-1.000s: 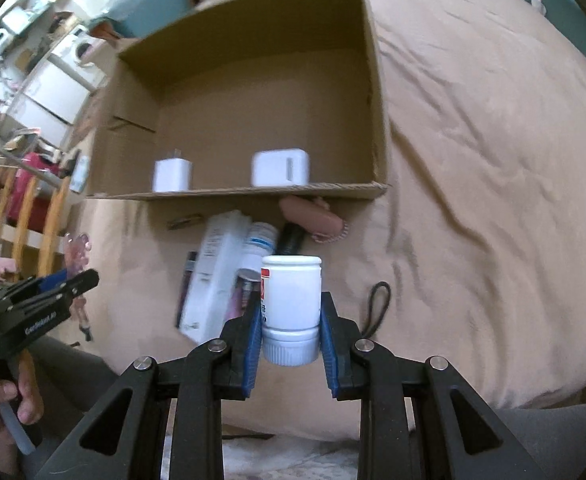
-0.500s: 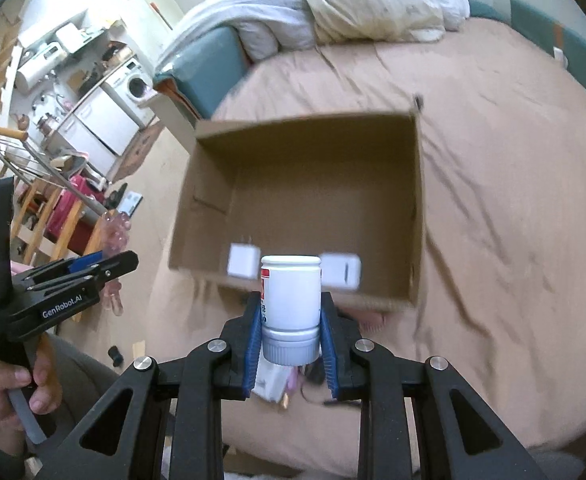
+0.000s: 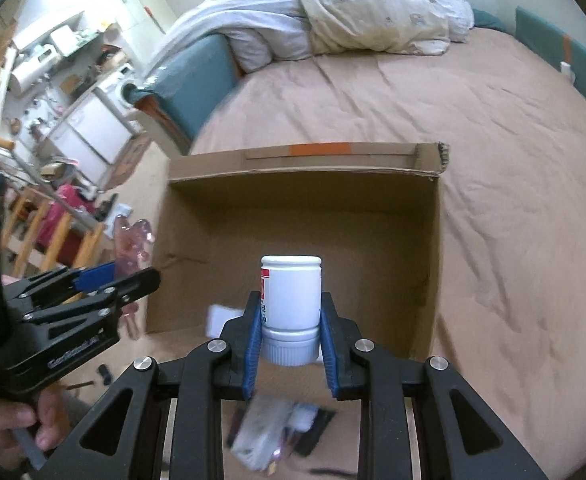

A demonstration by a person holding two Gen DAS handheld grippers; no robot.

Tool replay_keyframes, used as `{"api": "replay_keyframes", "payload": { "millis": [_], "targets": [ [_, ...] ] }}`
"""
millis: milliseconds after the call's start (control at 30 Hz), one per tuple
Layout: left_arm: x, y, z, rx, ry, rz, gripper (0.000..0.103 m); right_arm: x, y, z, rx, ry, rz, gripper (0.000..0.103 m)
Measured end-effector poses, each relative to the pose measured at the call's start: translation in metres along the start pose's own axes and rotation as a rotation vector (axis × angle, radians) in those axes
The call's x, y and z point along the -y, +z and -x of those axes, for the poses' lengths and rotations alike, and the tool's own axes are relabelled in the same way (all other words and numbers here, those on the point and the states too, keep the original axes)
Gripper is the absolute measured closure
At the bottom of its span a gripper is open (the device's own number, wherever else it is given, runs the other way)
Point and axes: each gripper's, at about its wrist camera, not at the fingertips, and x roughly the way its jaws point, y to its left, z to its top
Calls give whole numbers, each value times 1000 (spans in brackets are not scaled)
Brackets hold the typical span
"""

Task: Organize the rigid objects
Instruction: 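Lower the comb into the box with the left tool while the right tool places the pill bottle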

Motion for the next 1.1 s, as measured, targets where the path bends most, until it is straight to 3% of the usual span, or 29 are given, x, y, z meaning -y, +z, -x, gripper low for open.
{"api": "replay_keyframes", "payload": {
  "millis": [167, 267, 367, 867, 1100],
  "targets": [
    [13, -2, -40, -5, 7, -49, 70, 23, -6, -41, -63, -30, -44, 75],
    [21, -12, -66, -24, 50, -108, 70, 31, -13, -58, -104, -40, -63, 75],
    [18, -13, -83, -77, 14, -64, 70, 30, -17, -70, -136, -55, -44, 75],
    [9, -21, -113, -104, 47, -81, 70, 30, -23, -107, -273, -64, -33, 75],
    [12, -21, -119, -114, 52, -83, 70, 33, -16, -114, -291, -42, -52, 75]
  ]
}}
